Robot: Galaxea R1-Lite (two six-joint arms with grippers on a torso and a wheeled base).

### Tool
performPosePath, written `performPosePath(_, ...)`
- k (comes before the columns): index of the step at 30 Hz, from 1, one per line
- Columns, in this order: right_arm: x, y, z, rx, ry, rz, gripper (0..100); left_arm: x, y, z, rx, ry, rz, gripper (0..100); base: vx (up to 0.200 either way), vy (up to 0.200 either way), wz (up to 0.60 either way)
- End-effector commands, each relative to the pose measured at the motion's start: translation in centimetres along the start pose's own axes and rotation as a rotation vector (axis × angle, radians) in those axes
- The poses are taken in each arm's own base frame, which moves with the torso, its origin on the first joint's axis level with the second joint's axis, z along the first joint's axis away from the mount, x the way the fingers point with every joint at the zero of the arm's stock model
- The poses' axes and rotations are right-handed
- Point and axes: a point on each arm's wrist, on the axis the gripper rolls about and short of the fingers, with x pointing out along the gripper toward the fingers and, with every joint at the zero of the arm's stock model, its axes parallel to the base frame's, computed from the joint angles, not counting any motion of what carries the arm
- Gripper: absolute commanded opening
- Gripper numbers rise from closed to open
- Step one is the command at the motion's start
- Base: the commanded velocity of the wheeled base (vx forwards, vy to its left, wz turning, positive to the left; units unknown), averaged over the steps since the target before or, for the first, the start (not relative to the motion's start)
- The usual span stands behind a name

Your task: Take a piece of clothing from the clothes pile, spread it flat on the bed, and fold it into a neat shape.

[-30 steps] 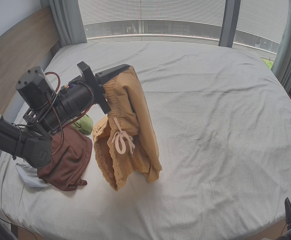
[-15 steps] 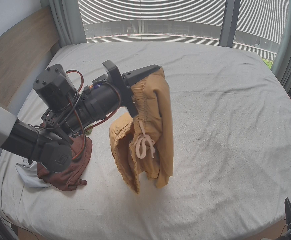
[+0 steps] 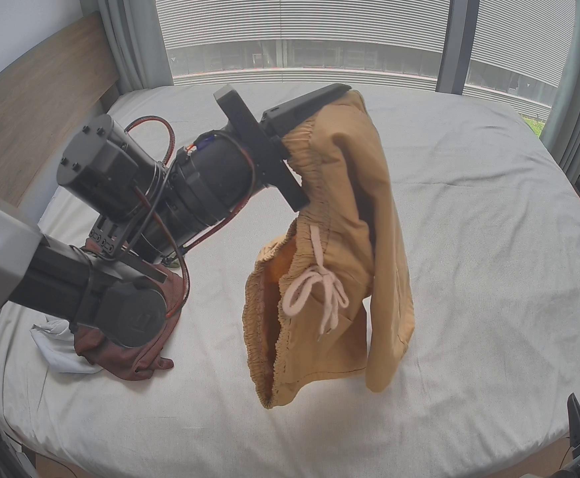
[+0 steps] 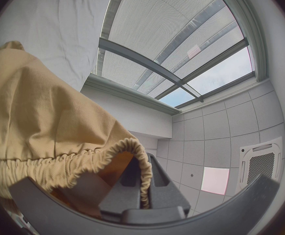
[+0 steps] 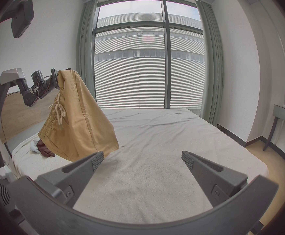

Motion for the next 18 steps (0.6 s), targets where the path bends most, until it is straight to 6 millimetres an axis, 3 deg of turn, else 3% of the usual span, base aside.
performPosePath(1, 0.0, 0.0, -0.5, -0.002, 0.001, 0.001, 100, 0.6, 0.8, -0.6, -0.019, 0.021, 0.006, 0, 0.0, 0.0, 0.0)
performPosePath(9, 0.0, 0.0, -0.5, 0.0, 0.001, 0.001, 100, 0.6, 3.0, 0.0, -0.024, 0.012, 0.017, 0, 0.0, 0.0, 0.0)
performPosePath(12, 0.0, 0.0, -0.5, 0.0, 0.001, 0.001, 100, -0.9, 3.0, 1.9, 0.018, -0.051, 0.037, 0, 0.0, 0.0, 0.0)
performPosePath(18, 0.0, 0.0, -0.5, 0.0, 0.001, -0.001, 100, -2.8, 3.1, 3.1, 0.11, -0.105, 0.074, 0, 0.0, 0.0, 0.0)
